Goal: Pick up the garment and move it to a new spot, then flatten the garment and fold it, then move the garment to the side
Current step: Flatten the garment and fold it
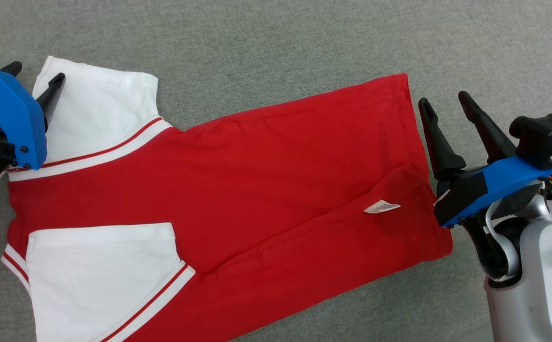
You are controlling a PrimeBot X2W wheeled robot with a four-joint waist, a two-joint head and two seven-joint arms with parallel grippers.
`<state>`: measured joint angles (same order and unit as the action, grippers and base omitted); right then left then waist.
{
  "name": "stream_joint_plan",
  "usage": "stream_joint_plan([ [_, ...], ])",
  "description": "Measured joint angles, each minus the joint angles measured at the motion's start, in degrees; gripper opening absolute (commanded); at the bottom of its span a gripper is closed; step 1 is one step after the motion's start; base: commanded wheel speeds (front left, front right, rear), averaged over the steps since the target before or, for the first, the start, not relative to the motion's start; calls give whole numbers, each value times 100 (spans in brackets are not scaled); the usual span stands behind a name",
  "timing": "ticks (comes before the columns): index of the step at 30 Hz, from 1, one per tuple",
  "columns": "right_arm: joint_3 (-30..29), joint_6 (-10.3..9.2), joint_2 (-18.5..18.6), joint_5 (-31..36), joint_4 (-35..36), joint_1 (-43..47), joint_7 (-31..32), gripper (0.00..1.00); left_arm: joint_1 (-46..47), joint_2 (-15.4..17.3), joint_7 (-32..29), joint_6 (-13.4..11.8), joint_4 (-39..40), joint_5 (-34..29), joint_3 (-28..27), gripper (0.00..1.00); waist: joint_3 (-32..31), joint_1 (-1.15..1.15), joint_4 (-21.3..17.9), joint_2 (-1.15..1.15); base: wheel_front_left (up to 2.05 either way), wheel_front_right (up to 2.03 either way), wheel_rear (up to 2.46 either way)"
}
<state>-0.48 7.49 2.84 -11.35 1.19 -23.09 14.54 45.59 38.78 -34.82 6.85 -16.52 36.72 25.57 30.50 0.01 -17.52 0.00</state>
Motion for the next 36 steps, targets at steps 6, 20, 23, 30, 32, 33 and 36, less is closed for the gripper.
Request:
stream_joint_plan([
  [6,87,0,0,-16,-133,-92,-53,100,27,42,-176,25,49,186,215,100,81,0,-49,0,0,0,0],
  [20,168,0,46,285,-889,-1076,386,100,274,-163,626,-100,54,53,397,0,109,-1,131,0,0,0,0],
  [23,1,0,209,392,-1303,-1363,641,100,324,-287,870,-121,55,68,325,0,83,-1,272,0,0,0,0],
  [30,-134,0,532,465,-2192,-1755,1345,100,325,-463,1134,-78,188,122,407,0,35,-1,637,0,0,0,0],
  [32,-88,0,565,344,-2306,-1779,1496,100,322,-503,1185,-75,234,145,452,0,26,-1,716,0,0,0,0],
  [33,-60,0,586,299,-2345,-1780,1528,100,316,-524,1213,-74,249,155,461,0,20,-1,748,0,0,0,0],
  [36,-49,0,665,176,-2457,-1805,1680,40,277,-593,1277,-64,287,178,489,0,-7,-1,824,0,0,0,0],
])
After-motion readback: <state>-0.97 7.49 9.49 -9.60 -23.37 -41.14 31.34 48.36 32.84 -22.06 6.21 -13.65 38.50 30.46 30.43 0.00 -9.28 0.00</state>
